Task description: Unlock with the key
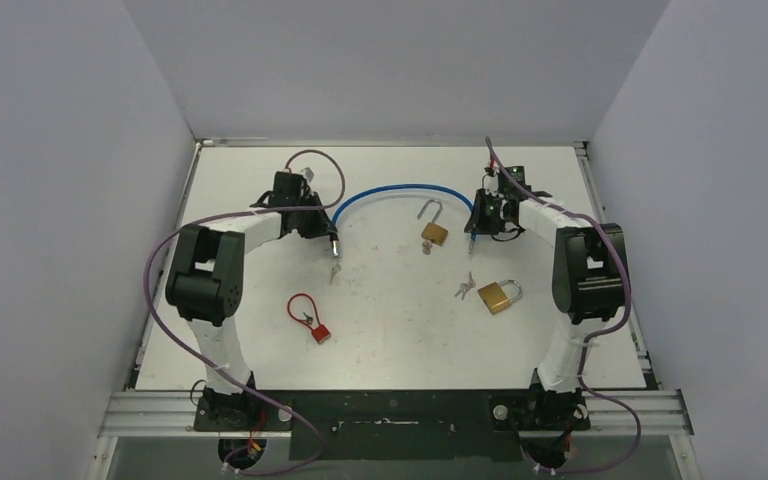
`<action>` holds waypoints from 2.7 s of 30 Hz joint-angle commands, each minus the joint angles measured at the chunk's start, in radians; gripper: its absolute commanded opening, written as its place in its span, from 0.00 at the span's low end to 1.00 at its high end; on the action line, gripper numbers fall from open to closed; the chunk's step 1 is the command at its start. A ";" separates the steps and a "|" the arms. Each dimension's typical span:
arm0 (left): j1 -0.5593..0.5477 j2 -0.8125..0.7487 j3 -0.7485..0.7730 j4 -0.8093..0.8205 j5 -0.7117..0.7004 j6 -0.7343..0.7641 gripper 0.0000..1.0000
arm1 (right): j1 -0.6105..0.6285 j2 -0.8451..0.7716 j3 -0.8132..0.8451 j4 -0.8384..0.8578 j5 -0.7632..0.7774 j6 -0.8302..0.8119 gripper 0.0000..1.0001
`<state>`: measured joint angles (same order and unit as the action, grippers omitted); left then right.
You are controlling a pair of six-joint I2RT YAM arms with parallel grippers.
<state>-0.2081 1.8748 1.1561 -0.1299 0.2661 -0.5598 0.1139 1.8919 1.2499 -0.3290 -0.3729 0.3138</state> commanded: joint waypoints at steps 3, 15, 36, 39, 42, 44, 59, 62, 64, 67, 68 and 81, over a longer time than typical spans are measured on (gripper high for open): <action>-0.043 0.138 0.205 0.000 -0.032 0.024 0.00 | -0.010 0.016 0.060 0.006 0.169 -0.025 0.25; -0.035 0.092 0.321 -0.165 -0.119 0.083 0.61 | -0.007 -0.138 0.082 -0.047 0.244 0.002 0.70; 0.023 -0.779 -0.163 -0.528 -0.622 -0.096 0.75 | 0.767 -0.171 0.000 0.075 0.289 0.142 0.68; 0.022 -0.906 -0.199 -0.608 -0.694 -0.152 0.75 | 0.868 -0.089 0.068 0.036 0.324 0.177 0.60; 0.022 -0.961 -0.222 -0.658 -0.704 -0.182 0.75 | 0.947 -0.015 0.142 0.019 0.330 0.200 0.47; 0.024 -0.988 -0.238 -0.665 -0.695 -0.198 0.74 | 0.988 0.025 0.181 0.013 0.335 0.212 0.41; 0.026 -1.055 -0.271 -0.770 -0.755 -0.269 0.64 | 1.050 0.283 0.446 -0.135 0.368 0.217 0.17; 0.026 -1.058 -0.277 -0.771 -0.759 -0.272 0.64 | 1.050 0.301 0.456 -0.149 0.361 0.222 0.23; 0.026 -1.060 -0.280 -0.771 -0.764 -0.272 0.64 | 1.051 0.315 0.466 -0.165 0.359 0.225 0.24; 0.027 -1.060 -0.282 -0.769 -0.765 -0.272 0.65 | 1.055 0.327 0.481 -0.188 0.360 0.223 0.26; 0.027 -1.059 -0.283 -0.769 -0.764 -0.271 0.65 | 1.059 0.330 0.483 -0.194 0.362 0.222 0.28; 0.027 -1.055 -0.291 -0.768 -0.781 -0.281 0.66 | 1.096 0.378 0.492 -0.250 0.486 0.188 0.16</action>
<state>-0.1879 0.8280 0.8669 -0.9005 -0.4927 -0.8314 1.2003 2.2337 1.7332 -0.5262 0.0494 0.5224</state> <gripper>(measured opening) 0.655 0.205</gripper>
